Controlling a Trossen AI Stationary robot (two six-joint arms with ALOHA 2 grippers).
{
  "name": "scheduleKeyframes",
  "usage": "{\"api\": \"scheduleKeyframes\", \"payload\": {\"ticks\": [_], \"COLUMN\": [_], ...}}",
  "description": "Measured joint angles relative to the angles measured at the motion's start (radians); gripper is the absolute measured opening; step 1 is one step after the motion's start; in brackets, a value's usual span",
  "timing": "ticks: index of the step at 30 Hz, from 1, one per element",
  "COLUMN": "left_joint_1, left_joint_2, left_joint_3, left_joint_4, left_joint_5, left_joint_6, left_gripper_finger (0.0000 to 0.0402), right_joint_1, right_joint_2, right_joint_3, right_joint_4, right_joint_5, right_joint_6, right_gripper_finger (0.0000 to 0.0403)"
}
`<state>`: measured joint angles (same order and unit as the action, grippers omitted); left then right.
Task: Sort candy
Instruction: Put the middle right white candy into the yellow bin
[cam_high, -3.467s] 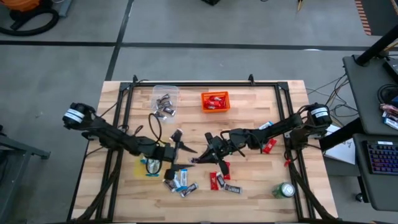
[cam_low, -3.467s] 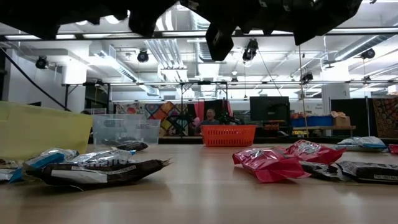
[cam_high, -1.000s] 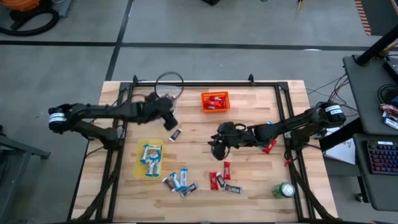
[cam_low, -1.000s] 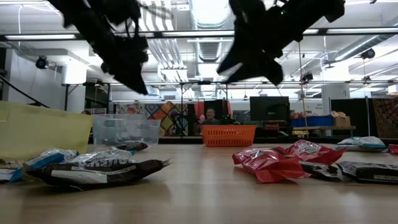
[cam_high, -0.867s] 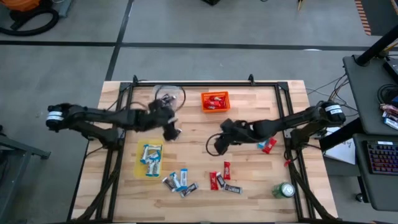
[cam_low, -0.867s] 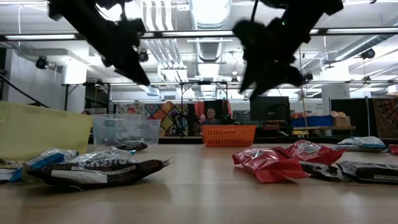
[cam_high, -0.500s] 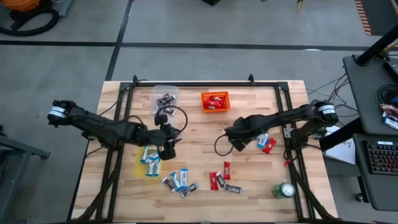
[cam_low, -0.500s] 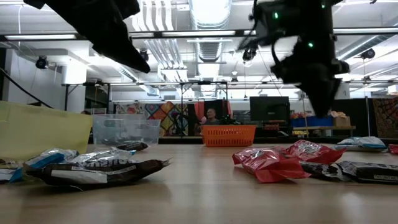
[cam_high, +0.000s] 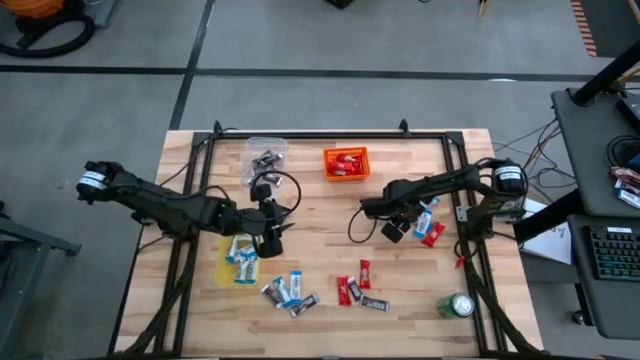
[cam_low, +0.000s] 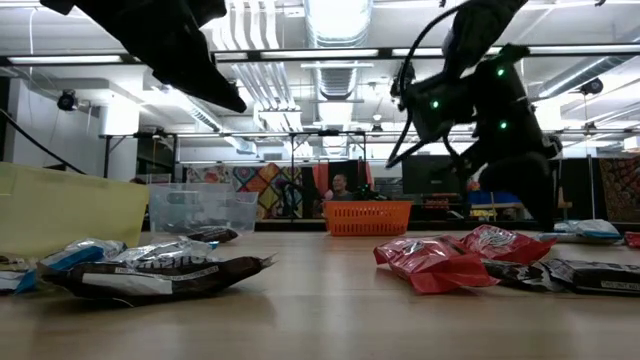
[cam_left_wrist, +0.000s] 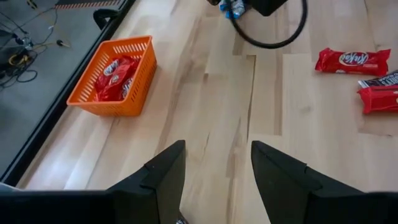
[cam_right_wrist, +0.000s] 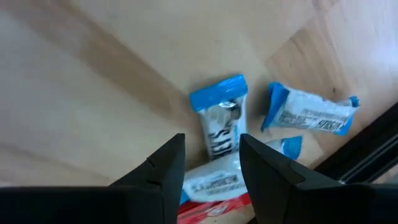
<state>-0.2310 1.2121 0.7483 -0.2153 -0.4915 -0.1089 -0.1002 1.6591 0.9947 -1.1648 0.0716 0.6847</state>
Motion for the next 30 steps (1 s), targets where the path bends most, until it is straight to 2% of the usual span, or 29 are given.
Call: {"api": "scheduleKeyframes", "payload": {"ticks": [7, 12, 16, 23, 30], "left_joint_1": [0.000, -0.002, -0.008, -0.032, -0.058], "left_joint_2": [0.000, 0.000, 0.000, 0.000, 0.000], "left_joint_3": [-0.018, -0.045, -0.071, -0.115, -0.129], "left_joint_4": [-0.001, 0.000, -0.002, 0.057, 0.135], "left_joint_5": [0.000, 0.001, 0.001, 0.002, 0.003], "left_joint_6": [-0.027, -0.092, -0.150, -0.193, -0.197], "left_gripper_finger": [0.0166, 0.0166, 0.0166, 0.0166, 0.0166], "right_joint_1": [-0.074, -0.089, -0.090, -0.090, -0.086], "right_joint_2": [0.062, 0.094, 0.098, 0.063, -0.011], "right_joint_3": [0.000, 0.001, 0.000, 0.000, 0.000], "right_joint_4": [0.011, 0.061, 0.084, 0.134, 0.195], "right_joint_5": [0.007, -0.001, -0.008, -0.001, -0.017], "right_joint_6": [-0.129, -0.238, -0.270, -0.265, -0.249], "right_gripper_finger": [0.0162, 0.0156, 0.0122, 0.0022, 0.0009]}}
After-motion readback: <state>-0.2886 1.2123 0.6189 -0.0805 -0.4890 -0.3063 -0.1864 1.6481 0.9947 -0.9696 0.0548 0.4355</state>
